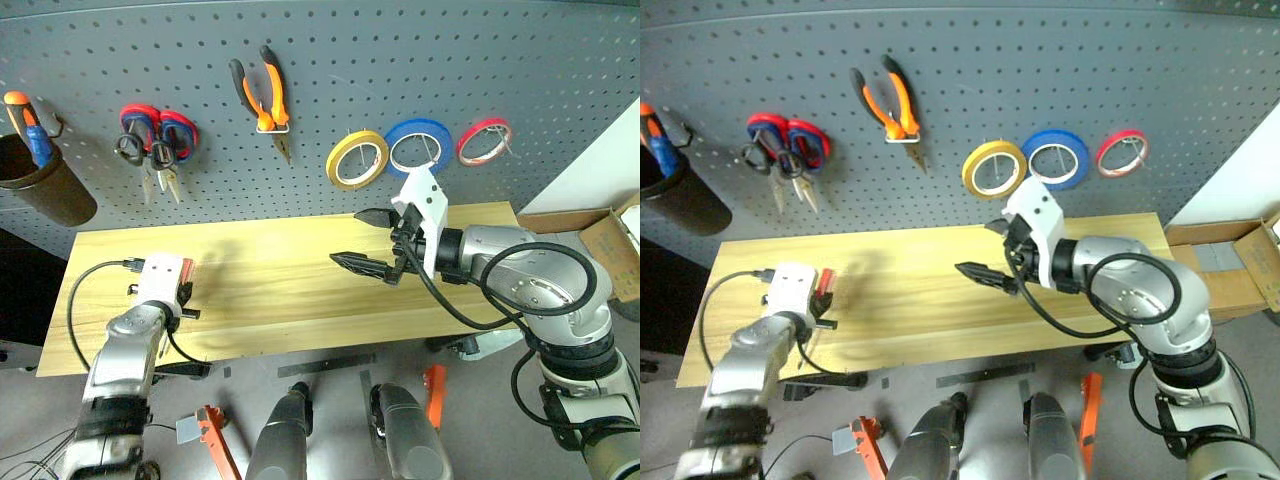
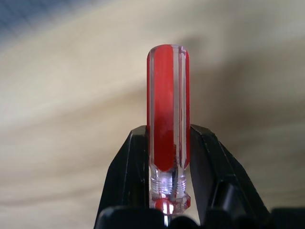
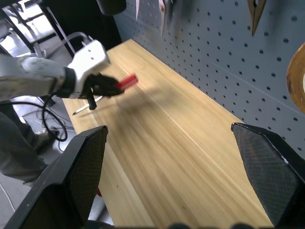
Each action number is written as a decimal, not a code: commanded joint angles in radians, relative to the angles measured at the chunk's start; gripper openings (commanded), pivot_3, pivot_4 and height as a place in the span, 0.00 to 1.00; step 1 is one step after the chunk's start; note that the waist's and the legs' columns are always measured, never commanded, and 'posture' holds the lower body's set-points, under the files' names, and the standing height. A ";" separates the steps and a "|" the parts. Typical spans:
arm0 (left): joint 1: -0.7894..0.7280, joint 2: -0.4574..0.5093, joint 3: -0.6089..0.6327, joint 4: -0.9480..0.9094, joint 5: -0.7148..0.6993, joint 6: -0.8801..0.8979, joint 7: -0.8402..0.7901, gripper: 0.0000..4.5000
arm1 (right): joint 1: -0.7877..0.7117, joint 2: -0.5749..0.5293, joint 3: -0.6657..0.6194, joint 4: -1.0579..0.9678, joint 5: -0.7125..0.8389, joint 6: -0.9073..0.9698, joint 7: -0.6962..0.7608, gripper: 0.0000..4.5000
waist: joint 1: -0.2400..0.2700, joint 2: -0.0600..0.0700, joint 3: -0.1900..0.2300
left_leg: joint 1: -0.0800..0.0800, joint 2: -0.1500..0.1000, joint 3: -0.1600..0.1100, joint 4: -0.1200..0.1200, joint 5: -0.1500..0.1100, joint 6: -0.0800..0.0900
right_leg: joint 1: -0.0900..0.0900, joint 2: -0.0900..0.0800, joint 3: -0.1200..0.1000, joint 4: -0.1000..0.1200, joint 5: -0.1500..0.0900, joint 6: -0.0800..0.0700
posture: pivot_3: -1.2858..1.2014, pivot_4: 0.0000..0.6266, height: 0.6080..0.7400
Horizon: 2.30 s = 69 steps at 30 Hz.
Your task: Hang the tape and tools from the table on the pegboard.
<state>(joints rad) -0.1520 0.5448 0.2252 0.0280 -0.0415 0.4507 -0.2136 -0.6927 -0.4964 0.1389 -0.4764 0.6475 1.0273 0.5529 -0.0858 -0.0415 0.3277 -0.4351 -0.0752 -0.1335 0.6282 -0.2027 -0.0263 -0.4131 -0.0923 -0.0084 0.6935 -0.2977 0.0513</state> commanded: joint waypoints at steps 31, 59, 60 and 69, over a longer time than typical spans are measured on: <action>-0.592 0.202 0.309 0.094 -0.054 -0.381 0.163 0.18 | -0.087 -0.005 -0.067 0.091 0.010 -0.241 0.205 1.00 | 0.026 -0.001 -0.001 | 0.000 -0.001 0.002 0.001 0.001 -0.003 | 0.001 0.002 -0.004 0.001 0.002 0.001 | 0.47 0.45 1.00; -0.505 0.146 0.317 0.118 -0.072 -0.483 0.270 0.99 | -0.134 0.038 -0.132 0.125 0.036 -0.296 0.208 1.00 | 0.004 -0.004 -0.004 | 0.000 -0.001 0.002 0.002 0.001 -0.003 | -0.001 0.001 -0.004 0.003 0.002 0.001 | 0.47 0.39 1.00; -0.508 0.138 0.311 0.087 -0.089 -0.455 0.267 0.99 | -0.136 0.034 -0.131 0.129 0.032 -0.301 0.212 1.00 | 0.003 -0.005 -0.004 | 0.000 -0.001 0.002 0.002 0.001 -0.003 | -0.001 0.001 -0.004 0.003 0.002 0.001 | 0.47 0.38 1.00; -0.505 0.049 0.154 -0.273 -0.240 -0.122 0.169 0.99 | -0.137 -0.009 -0.153 0.170 0.030 -0.325 0.244 1.00 | 0.009 -0.014 -0.020 | 0.000 -0.001 0.002 0.003 0.001 -0.003 | -0.001 0.002 -0.004 0.003 0.002 0.001 | 0.48 0.32 1.00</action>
<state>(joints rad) -0.6526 0.5860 0.3825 -0.1609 -0.2668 0.2850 -0.0393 -0.8129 -0.4872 0.0227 -0.2949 0.6766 0.7278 0.7861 -0.0766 -0.0558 0.3075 -0.4349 -0.0764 -0.1309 0.6312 -0.2013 -0.0294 -0.4138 -0.0905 -0.0122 0.6970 -0.2956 0.0525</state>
